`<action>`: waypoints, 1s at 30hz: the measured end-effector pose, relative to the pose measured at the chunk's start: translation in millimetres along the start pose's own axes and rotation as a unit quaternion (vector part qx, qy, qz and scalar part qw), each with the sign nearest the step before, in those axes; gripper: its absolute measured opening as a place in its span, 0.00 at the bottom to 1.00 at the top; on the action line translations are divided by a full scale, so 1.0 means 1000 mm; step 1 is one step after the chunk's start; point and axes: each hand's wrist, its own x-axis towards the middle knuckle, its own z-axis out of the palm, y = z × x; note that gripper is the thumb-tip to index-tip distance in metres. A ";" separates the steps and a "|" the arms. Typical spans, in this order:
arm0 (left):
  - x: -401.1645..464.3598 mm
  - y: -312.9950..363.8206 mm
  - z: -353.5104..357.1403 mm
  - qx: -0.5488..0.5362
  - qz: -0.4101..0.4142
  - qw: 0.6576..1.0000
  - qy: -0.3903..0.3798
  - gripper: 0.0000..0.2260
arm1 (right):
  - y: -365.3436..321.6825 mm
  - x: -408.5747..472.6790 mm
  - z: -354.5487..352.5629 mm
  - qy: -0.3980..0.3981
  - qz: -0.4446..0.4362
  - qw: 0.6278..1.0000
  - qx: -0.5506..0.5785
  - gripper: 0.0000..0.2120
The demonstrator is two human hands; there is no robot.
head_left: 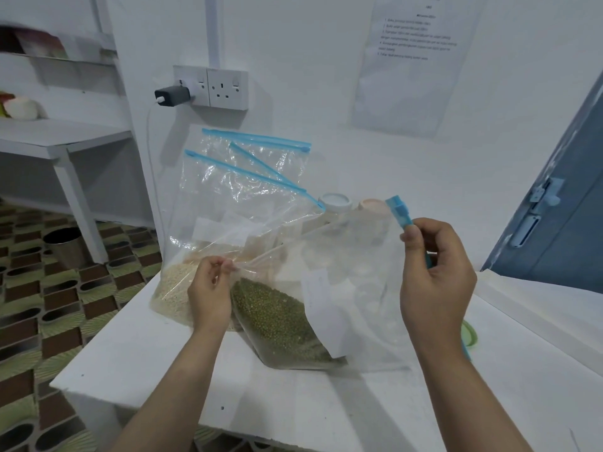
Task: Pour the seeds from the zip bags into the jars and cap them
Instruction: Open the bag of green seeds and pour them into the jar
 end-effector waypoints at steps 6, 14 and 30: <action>-0.003 0.014 0.014 0.005 0.016 0.999 0.033 0.03 | 0.006 0.007 -0.010 0.002 0.005 1.000 0.001 0.07; 0.008 0.043 0.032 -0.030 0.042 0.997 0.057 0.06 | -0.004 0.040 -0.020 -0.026 -0.040 0.999 0.010 0.07; 0.059 0.133 0.071 -0.119 0.107 0.977 0.141 0.09 | -0.030 0.133 -0.011 -0.032 -0.032 0.995 0.091 0.07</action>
